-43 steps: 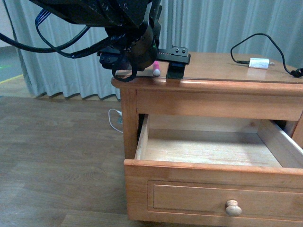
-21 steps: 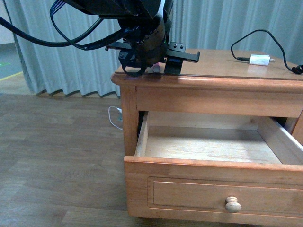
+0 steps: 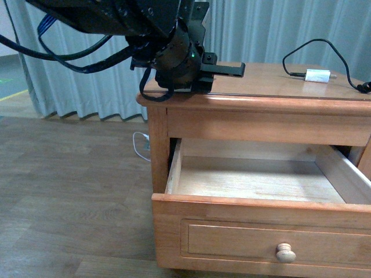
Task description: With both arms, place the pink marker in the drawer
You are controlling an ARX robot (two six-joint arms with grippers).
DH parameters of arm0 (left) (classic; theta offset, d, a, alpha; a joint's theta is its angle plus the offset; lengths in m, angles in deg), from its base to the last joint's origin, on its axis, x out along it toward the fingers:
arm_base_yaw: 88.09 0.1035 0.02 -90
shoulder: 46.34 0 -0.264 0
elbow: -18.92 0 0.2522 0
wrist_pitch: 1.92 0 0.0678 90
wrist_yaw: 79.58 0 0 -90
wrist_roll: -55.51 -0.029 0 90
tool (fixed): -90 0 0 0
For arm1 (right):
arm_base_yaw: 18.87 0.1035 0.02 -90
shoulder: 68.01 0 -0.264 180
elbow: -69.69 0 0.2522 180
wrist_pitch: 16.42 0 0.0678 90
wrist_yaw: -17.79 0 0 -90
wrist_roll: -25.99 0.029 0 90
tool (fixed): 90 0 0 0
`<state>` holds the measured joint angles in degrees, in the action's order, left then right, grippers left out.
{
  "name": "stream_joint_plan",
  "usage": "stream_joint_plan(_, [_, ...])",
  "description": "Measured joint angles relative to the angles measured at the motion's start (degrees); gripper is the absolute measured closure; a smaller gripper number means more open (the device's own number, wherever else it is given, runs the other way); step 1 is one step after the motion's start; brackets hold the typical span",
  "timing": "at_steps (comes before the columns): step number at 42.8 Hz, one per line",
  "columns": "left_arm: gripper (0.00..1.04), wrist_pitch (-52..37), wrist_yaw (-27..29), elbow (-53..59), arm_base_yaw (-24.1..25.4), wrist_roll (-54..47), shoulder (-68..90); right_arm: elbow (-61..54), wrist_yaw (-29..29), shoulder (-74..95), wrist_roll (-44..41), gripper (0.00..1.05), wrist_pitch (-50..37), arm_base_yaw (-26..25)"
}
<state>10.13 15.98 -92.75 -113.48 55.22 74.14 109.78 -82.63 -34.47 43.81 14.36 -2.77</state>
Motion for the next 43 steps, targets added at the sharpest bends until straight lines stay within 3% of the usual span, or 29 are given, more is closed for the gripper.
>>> stream_joint_plan(5, [0.90,-4.57,-9.70,7.96,-0.13,-4.24,-6.43,0.00,0.00,0.00,0.00,0.08,0.00,0.00])
stream_joint_plan(17, [0.90,-5.38,-24.52,22.56,-1.92,-14.84,-20.20,0.00,0.00,0.00,0.00,0.08,0.00,0.00])
stream_joint_plan(28, [0.90,-8.52,-18.53,26.53,-5.11,-18.82,-12.50,0.00,0.00,0.00,0.00,0.08,0.00,0.00])
stream_joint_plan(43, [0.87,-10.34,-11.37,20.46,-7.63,-16.79,0.37,0.00,0.00,0.00,0.00,0.08,0.00,0.00])
